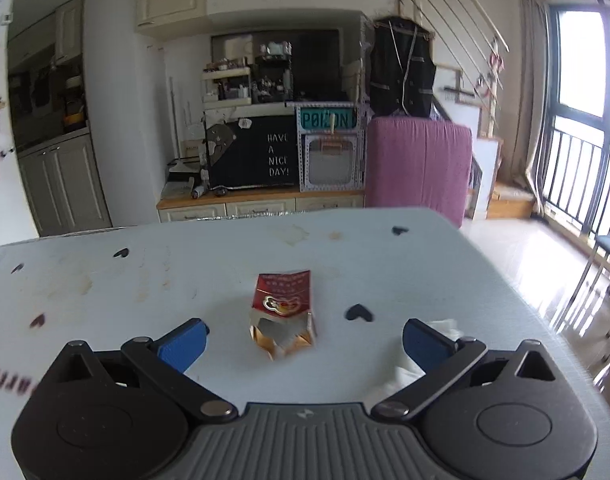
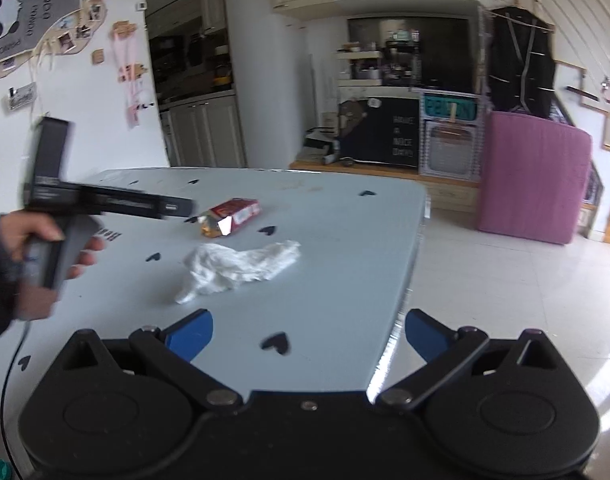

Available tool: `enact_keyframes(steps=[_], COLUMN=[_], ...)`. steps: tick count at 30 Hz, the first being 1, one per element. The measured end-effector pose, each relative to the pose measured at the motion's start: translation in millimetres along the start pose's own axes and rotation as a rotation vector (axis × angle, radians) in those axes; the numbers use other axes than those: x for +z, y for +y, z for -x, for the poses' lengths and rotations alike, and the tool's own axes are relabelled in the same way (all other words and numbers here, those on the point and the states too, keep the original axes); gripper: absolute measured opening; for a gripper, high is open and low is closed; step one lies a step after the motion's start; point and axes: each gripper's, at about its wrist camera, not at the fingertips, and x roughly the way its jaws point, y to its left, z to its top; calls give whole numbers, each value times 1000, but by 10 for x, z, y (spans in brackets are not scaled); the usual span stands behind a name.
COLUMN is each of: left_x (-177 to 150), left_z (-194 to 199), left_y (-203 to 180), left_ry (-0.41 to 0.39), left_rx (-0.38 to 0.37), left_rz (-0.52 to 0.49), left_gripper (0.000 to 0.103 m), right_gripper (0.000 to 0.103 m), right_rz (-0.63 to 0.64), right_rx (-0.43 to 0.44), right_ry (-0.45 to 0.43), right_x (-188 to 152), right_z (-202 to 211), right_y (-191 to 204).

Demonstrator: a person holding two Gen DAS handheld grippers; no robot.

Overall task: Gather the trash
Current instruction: 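Move both tools over the table toward the red box and white tissue, then close the left tool on the red box while the right tool grasps the white tissue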

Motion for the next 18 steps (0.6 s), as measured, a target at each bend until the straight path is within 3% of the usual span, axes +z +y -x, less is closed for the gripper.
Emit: enact_keyframes(steps=[9,14,18], left_x=[-122,-92,-70], left_z=[-683,-814,-869], left_y=[151,97,118], left_ry=[17,29,44], left_rx=[-66,18,4], left_rz=[188,100,103], left_gripper=[103,103,101], right_gripper=[103,103,103], right_rz=[26,115,148], right_rx=[64,111,174], right_ry=[14,14,30], right_x=[54,193,303], right_z=[-426,-751,-1109], right_y=[142,192,246])
